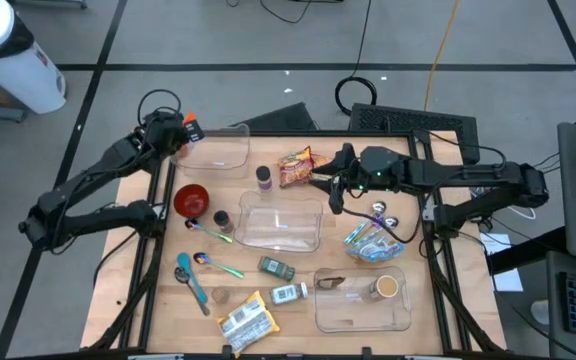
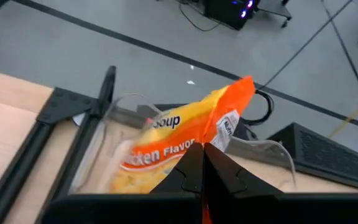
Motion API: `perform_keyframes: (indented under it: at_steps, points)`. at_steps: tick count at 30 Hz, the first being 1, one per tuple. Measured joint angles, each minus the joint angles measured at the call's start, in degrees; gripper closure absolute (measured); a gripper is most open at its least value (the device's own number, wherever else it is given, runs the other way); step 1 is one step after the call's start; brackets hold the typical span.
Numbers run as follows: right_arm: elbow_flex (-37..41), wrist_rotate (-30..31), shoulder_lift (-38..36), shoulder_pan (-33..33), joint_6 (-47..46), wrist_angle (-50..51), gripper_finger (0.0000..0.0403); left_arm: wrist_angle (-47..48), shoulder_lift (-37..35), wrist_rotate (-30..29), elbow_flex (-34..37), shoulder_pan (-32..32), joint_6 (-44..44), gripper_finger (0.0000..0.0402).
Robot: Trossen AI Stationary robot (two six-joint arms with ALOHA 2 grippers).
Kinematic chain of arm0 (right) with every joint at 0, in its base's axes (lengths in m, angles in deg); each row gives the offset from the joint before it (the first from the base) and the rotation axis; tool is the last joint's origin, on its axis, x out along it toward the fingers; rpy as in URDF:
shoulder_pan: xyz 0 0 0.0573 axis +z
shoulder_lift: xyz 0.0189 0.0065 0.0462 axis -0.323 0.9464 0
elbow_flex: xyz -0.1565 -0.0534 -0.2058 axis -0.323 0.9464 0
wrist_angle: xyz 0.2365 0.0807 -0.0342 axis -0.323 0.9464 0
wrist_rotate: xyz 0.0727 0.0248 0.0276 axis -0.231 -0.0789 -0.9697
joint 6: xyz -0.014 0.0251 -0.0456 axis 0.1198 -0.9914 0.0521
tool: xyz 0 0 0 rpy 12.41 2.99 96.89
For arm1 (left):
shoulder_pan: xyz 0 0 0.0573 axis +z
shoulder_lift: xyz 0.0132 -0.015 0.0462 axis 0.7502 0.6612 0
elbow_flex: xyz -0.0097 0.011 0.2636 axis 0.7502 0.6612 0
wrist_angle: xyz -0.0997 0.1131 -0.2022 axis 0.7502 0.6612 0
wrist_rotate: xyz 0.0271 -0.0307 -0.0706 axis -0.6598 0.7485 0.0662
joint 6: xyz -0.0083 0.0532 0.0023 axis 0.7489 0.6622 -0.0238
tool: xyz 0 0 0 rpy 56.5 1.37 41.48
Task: Pick & Place Food Item
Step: Put the orange noodle pack into the top transparent bin
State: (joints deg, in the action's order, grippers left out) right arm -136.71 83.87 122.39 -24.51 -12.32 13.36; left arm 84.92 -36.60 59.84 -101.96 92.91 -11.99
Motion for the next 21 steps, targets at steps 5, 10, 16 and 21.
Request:
perform_keyframes:
  at_steps: [5,10,16,21]
  points:
    - [0.00,-0.22,0.03,-1.59,0.03,-1.57,0.0248,0.00,0.06,0.31,0.00,3.47,2.24,0.0400]
    - [0.00,-0.21,0.03,-3.39,0.03,-1.52,0.0248,-0.67,0.05,2.00,0.37,6.29,4.72,0.0400]
    - [0.00,-0.23,0.03,-4.55,0.03,-1.49,0.0248,-10.12,0.06,9.21,7.63,8.18,4.06,0.0400]
    - [0.00,-0.25,0.01,-4.55,0.03,-1.44,0.0248,-14.84,0.06,12.01,12.82,8.85,1.57,0.0400]
